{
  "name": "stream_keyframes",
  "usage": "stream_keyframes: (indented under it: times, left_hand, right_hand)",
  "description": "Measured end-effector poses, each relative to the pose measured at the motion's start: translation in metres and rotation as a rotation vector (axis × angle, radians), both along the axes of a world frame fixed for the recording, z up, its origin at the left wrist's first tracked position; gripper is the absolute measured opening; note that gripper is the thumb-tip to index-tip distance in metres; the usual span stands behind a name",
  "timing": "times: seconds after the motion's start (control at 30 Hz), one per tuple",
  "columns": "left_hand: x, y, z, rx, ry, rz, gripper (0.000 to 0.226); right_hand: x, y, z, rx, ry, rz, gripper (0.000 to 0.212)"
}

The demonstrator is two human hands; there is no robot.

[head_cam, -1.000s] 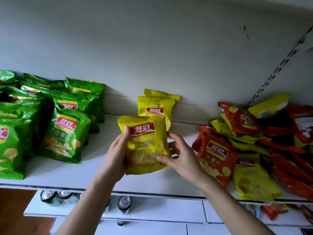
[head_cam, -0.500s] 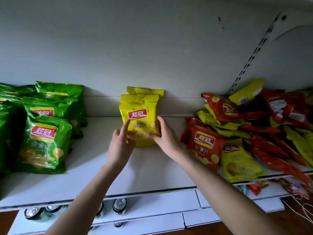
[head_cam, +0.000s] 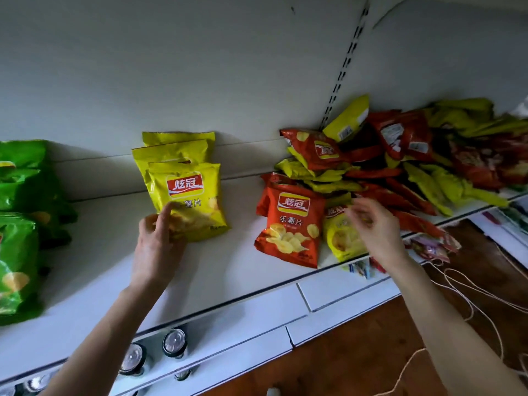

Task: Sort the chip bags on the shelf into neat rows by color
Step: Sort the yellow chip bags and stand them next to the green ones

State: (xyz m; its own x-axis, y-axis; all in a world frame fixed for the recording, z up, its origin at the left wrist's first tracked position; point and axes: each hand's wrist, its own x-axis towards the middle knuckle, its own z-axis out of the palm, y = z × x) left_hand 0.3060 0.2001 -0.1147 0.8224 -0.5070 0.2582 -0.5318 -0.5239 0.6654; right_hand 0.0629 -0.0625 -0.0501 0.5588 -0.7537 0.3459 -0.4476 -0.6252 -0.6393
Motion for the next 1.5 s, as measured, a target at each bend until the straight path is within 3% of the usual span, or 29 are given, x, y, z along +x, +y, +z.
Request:
stream_keyframes:
  times: [0.07,0.2,0.3,0.4,0.53,0.6,0.7,0.77,0.83,0.87,0.93,0.97,1.03,1.13,1.2,1.3,1.5]
  left_hand:
    - [-0.001,0.0,0.0,0.027,-0.014,0.016,0.073]
    - [-0.003,-0.007,-0.002,0.053,-0.094,0.053,0.071]
    - [-0.01,-0.013,-0.005,0.077,-0.138,0.123,0.072]
    - [-0.027,-0.021,0.0,0.047,-0.201,0.2,0.067]
    - [-0.08,-0.054,0.026,-0.199,-0.253,0.154,0.043]
    - [-0.114,-0.076,0.05,-0.384,-0.012,0.059,0.035]
    - [-0.157,-0.115,0.084,-0.591,0.756,-0.102,0.057]
    - [-0.173,-0.134,0.096,-0.645,1.07,-0.189,0.062]
    - [-0.183,-0.145,0.099,-0.728,1.041,-0.166,0.043]
    - [-0.183,-0.146,0.098,-0.764,0.979,-0.117,0.037]
    - [-0.179,-0.14,0.093,-0.814,0.891,-0.018,0.047]
    - [-0.175,-0.135,0.09,-0.842,0.865,0.025,0.052]
    - [-0.169,-0.123,0.089,-0.888,0.833,0.088,0.057]
    - [-0.164,-0.111,0.087,-0.929,0.829,0.113,0.058]
    - [-0.159,-0.105,0.086,-0.912,0.823,0.108,0.044]
    - [-0.147,-0.1,0.087,-0.856,0.801,0.075,0.023]
    - [-0.137,-0.112,0.094,-0.857,0.852,0.027,0.021]
  right_hand:
    - [-0.021,-0.012,-0.007,-0.058,0.077,0.009,0.031]
    - [-0.044,-0.02,-0.023,-0.051,0.369,0.261,0.062]
    - [-0.05,-0.028,-0.035,-0.253,0.518,0.352,0.053]
    - [-0.057,-0.04,-0.031,-0.348,0.45,0.352,0.04]
    - [-0.07,-0.054,0.003,-0.142,0.175,0.348,0.032]
    - [-0.075,-0.051,0.025,-0.101,0.014,0.38,0.03]
    - [-0.071,-0.03,0.04,-0.209,-0.044,0.507,0.031]
    - [-0.065,-0.015,0.037,-0.383,0.004,0.613,0.034]
    - [-0.058,-0.007,0.031,-0.445,0.06,0.765,0.038]
    - [-0.055,-0.008,0.032,-0.338,0.077,0.839,0.043]
    - [-0.046,-0.016,0.041,-0.041,0.069,0.891,0.045]
    - [-0.037,-0.024,0.041,0.017,0.039,0.843,0.04]
    - [-0.012,-0.052,0.033,-0.181,0.087,0.618,0.032]
    - [0.027,-0.077,0.017,-0.45,0.48,0.355,0.034]
    - [0.037,-0.082,0.013,-0.495,0.543,0.276,0.027]
    - [0.039,-0.093,0.031,-0.481,0.366,0.191,0.021]
    - [0.032,-0.109,0.097,-0.242,-0.078,0.136,0.023]
